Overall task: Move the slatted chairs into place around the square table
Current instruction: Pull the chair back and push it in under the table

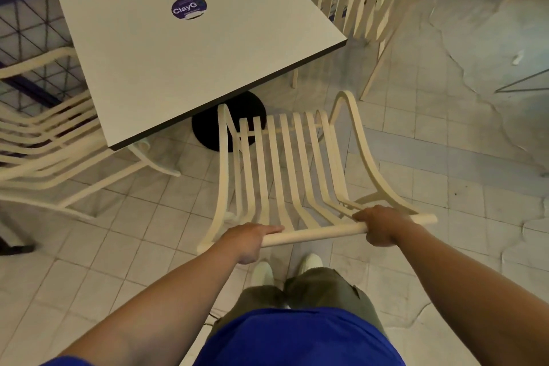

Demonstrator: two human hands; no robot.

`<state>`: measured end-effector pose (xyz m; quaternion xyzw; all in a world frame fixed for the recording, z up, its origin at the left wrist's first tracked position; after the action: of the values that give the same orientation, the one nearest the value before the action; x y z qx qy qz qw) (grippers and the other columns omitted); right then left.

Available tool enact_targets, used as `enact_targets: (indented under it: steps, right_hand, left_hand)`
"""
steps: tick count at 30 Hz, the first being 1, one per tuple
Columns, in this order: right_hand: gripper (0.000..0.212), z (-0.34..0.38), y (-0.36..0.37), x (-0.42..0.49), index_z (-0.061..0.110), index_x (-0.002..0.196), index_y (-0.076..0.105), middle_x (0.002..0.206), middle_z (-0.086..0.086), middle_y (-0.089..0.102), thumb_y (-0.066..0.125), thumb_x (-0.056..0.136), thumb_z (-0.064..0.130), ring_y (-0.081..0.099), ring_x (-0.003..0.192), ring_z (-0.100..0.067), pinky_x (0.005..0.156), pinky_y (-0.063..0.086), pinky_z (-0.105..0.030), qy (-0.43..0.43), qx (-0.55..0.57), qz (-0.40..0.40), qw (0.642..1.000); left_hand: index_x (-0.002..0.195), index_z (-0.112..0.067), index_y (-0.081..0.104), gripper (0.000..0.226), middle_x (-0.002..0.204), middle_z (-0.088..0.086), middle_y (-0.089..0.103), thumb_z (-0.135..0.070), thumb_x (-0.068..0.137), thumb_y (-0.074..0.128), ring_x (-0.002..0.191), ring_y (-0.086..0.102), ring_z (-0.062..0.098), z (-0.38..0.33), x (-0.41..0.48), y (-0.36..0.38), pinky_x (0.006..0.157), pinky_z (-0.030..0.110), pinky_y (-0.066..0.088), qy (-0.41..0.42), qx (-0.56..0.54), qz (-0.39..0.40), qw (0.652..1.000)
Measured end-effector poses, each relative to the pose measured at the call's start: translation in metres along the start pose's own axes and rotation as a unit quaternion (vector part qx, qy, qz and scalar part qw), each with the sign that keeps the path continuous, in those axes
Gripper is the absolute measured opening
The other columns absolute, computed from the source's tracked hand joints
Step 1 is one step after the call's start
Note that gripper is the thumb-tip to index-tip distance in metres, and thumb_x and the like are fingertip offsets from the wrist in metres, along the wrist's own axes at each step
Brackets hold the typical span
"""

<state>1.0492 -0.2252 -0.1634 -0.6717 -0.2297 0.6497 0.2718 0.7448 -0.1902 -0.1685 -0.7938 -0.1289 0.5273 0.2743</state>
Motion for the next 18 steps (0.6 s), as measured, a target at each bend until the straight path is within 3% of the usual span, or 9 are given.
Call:
enact_targets:
  steps: [7, 14, 18]
  right_hand:
    - [0.066, -0.008, 0.000, 0.002, 0.045, 0.142, 0.045, 0.121, 0.007, 0.061, 0.062, 0.087, 0.012, 0.060, 0.101, -0.015, 0.091, 0.052, -0.032, -0.007, -0.016, -0.014, 1.000]
    - [0.064, -0.013, 0.000, 0.014, 0.041, 0.141, 0.048, 0.115, 0.007, 0.061, 0.065, 0.086, 0.013, 0.058, 0.093, -0.011, 0.087, 0.052, -0.029, -0.063, -0.035, -0.010, 0.997]
    - [0.062, -0.018, 0.001, 0.017, 0.038, 0.141, 0.049, 0.114, 0.006, 0.060, 0.066, 0.086, 0.015, 0.058, 0.093, -0.011, 0.088, 0.051, -0.028, -0.094, -0.051, -0.015, 0.994]
  left_hand:
    - [0.148, -0.061, 0.025, 0.089, 0.114, -0.001, 0.054, -0.001, 0.091, 0.056, 0.093, 0.059, 0.022, -0.001, 0.001, 0.003, 0.080, 0.038, 0.057, -0.021, 0.012, -0.021, 0.999]
    - [0.147, -0.063, 0.026, 0.088, 0.107, -0.002, 0.055, 0.000, 0.094, 0.055, 0.084, 0.056, 0.018, -0.005, -0.002, 0.003, 0.076, 0.034, 0.055, -0.055, 0.010, -0.040, 0.998]
    - [0.146, -0.065, 0.025, 0.089, 0.114, 0.000, 0.057, 0.002, 0.095, 0.052, 0.081, 0.054, 0.017, -0.013, -0.008, 0.007, 0.066, 0.029, 0.044, -0.068, 0.006, -0.039, 0.997]
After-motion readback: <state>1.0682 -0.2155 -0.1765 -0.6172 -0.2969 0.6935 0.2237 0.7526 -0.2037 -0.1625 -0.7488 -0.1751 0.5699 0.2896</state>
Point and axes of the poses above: each hand's wrist, its own x-axis towards the middle knuckle, its own y-axis out of the palm, z = x × y, the point moved 4 cm from there along x, towards the middle knuckle
